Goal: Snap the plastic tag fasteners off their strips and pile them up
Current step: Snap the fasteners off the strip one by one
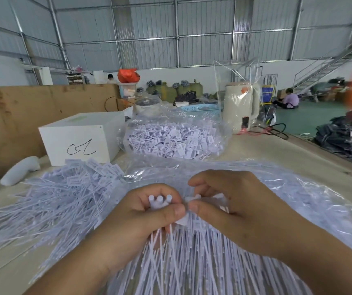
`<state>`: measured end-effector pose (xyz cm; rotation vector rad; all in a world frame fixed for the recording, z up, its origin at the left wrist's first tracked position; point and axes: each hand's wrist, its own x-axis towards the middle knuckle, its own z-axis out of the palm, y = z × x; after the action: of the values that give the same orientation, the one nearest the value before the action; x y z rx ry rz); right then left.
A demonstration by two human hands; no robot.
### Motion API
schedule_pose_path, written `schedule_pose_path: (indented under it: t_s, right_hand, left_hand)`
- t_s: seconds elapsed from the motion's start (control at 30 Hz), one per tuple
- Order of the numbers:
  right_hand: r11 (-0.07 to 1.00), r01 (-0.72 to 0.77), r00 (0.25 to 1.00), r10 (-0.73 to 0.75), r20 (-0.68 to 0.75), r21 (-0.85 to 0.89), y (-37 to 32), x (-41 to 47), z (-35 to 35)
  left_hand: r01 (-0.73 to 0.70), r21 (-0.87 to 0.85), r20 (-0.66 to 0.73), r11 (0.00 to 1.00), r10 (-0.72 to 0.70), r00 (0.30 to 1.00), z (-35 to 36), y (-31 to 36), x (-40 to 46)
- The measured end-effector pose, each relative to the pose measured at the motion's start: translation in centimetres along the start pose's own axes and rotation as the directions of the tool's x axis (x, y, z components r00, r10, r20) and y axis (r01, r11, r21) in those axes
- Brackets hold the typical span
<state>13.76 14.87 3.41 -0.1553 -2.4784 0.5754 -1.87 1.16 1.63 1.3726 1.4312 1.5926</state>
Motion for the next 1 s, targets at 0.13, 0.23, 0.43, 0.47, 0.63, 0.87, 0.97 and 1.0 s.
schedule_pose_path:
  t_s: [0.13, 0.23, 0.43, 0.47, 0.63, 0.87, 0.97, 1.0]
  right_hand:
    - [0.996, -0.042, 0.999, 0.042, -0.002, -0.082, 0.5, 0.1, -0.5]
    - [0.986, -0.146, 0.963, 0.160, 0.219, -0.075, 0.8, 0.3, -0.3]
    - [0.965, -0.248, 0.948, 0.225, 0.224, 0.081, 0.6, 0.6, 0.5]
    - [0.968, -0.243, 0.958, 0.229, 0.171, 0.066, 0.5, 0.7, 0.7]
    - [0.977, -0.212, 0.976, 0.211, -0.053, -0.013, -0.9, 0.8, 1.4]
    - [0.981, -0.186, 0.942, 0.195, -0.274, 0.059, -2.1, 0.8, 2.3]
    - [0.953, -0.200, 0.883, 0.276, -0.379, 0.228, -1.4, 0.8, 0.9]
    - [0.946, -0.179, 0.890, 0.274, -0.365, 0.272, -1.1, 0.8, 0.4]
  left_hand:
    - [0.001, -0.024, -0.085, 1.000, -0.003, 0.996, -1.0, 0.0, 0.0]
    - [-0.012, 0.011, -0.107, 1.000, 0.013, 0.994, -1.1, -0.1, -0.1]
    - [-0.053, 0.098, -0.268, 0.994, 0.077, 0.960, 0.1, 0.1, 0.1]
    - [-0.056, 0.107, -0.324, 0.993, 0.088, 0.942, 0.3, 0.0, 0.2]
    - [-0.096, 0.058, -0.494, 0.994, 0.112, 0.862, 1.8, 0.0, 0.2]
    - [-0.132, -0.192, -0.545, 0.973, 0.006, 0.838, 2.3, -0.1, 0.2]
    - [-0.088, -0.147, -0.601, 0.985, -0.018, 0.799, 0.5, -0.2, 0.2]
    - [-0.051, -0.043, -0.594, 0.998, 0.015, 0.804, -0.1, -0.3, 0.2]
